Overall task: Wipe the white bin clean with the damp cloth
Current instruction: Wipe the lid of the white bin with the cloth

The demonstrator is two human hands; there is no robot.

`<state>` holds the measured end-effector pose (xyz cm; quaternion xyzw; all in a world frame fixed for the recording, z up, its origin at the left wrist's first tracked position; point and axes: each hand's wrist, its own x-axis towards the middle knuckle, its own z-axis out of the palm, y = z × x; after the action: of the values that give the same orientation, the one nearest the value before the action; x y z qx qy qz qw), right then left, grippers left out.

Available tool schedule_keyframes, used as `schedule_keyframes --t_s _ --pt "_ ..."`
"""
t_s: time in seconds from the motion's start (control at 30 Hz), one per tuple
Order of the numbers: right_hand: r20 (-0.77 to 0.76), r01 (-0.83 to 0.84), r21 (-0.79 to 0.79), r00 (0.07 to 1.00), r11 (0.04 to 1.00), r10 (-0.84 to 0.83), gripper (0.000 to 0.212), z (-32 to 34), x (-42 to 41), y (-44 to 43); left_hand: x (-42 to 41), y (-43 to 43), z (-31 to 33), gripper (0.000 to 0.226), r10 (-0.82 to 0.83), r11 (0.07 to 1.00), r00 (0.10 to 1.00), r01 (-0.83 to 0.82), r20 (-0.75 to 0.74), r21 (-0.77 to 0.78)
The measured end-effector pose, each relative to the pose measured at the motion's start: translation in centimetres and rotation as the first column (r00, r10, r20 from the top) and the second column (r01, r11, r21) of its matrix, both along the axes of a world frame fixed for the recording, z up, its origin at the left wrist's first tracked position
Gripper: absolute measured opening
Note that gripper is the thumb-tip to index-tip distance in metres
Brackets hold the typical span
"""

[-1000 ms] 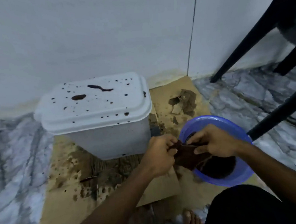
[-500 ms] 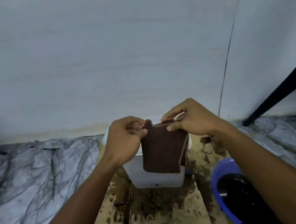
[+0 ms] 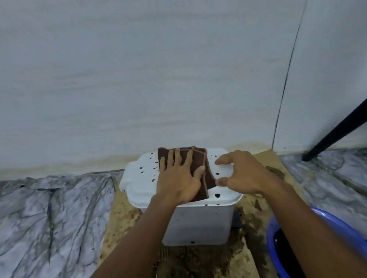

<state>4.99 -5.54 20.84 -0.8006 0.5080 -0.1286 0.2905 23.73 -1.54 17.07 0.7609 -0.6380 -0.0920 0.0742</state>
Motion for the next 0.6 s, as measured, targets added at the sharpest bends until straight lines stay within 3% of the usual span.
schedule_keyframes --t_s 0.17,0.33,0.6 --pt "-0.03 -0.015 0.0 0.999 1.0 0.015 0.061 -0.8 -0.6 -0.7 -1.2 -1.7 0.0 0.068 -0.076 0.996 0.996 0.074 0.043 0.044" --pt "0.039 -0.015 0.034 0.999 0.999 0.013 0.064 -1.3 -0.8 -1.0 -0.2 0.7 -0.7 0.061 -0.182 0.983 0.98 0.184 0.074 -0.02" --pt "-0.039 -0.138 -0.133 0.99 0.981 0.134 0.074 -2.1 -1.3 -0.3 4.8 1.4 -0.6 0.065 0.003 0.999 0.997 0.0 0.071 -0.04"
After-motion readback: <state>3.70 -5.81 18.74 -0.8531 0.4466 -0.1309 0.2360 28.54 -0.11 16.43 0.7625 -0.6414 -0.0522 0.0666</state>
